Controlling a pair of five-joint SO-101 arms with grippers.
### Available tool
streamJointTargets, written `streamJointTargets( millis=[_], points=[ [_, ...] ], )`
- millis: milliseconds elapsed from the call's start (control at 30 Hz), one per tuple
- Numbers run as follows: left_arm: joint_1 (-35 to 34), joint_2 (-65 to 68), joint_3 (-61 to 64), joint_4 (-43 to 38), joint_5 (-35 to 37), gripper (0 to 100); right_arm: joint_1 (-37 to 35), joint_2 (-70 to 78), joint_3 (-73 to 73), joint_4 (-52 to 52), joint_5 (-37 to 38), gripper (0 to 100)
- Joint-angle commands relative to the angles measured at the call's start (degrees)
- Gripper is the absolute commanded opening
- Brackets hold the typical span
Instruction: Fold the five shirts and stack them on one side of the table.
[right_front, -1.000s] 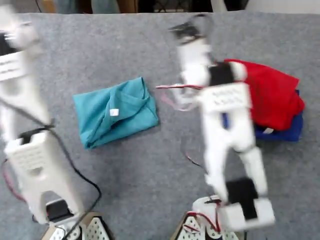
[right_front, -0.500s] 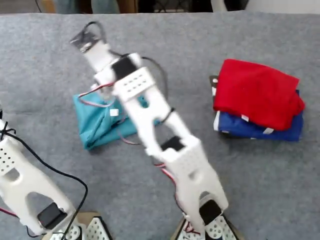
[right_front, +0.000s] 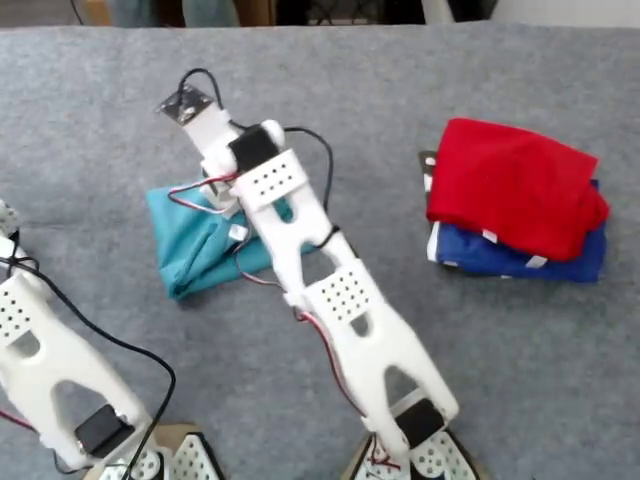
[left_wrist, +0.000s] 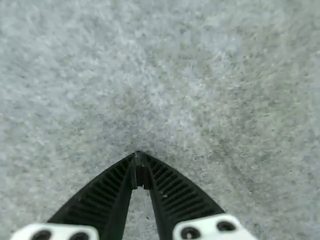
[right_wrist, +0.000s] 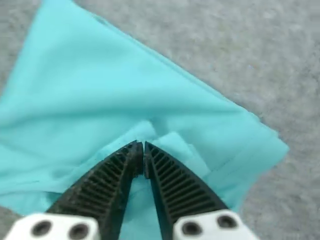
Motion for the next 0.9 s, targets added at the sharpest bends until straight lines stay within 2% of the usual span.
streamJointTargets(
  millis=[0,200,400,500,567,700,867],
  points=[
    [0.57,-0.18,-1.89,-0.18,0.53,3,1.32,-5.93,3.56,0.70,-0.44,1.5],
    [0.31,-0.09,-2.15,-0.18,0.26,3,2.81,-21.23,33.19,0.62,-0.44,1.5],
    [0.31,-0.09,-2.51,-0.18,0.26,3,9.41,-36.88,58.42,-0.26,0.09,1.5],
    [0.57,-0.09,-2.51,-0.18,0.35,3,11.69,-39.78,58.95,-4.84,0.00,1.5],
    [0.75,-0.09,-2.51,-0.18,0.35,3,10.55,-40.22,55.52,-7.03,-0.35,1.5],
    [0.75,-0.09,-2.51,-0.18,0.26,3,2.99,-37.14,45.58,-11.52,-0.35,1.5],
    [0.75,-0.09,-2.15,-0.18,0.26,3,-4.57,-26.24,36.00,-17.93,-0.09,1.5]
  ],
)
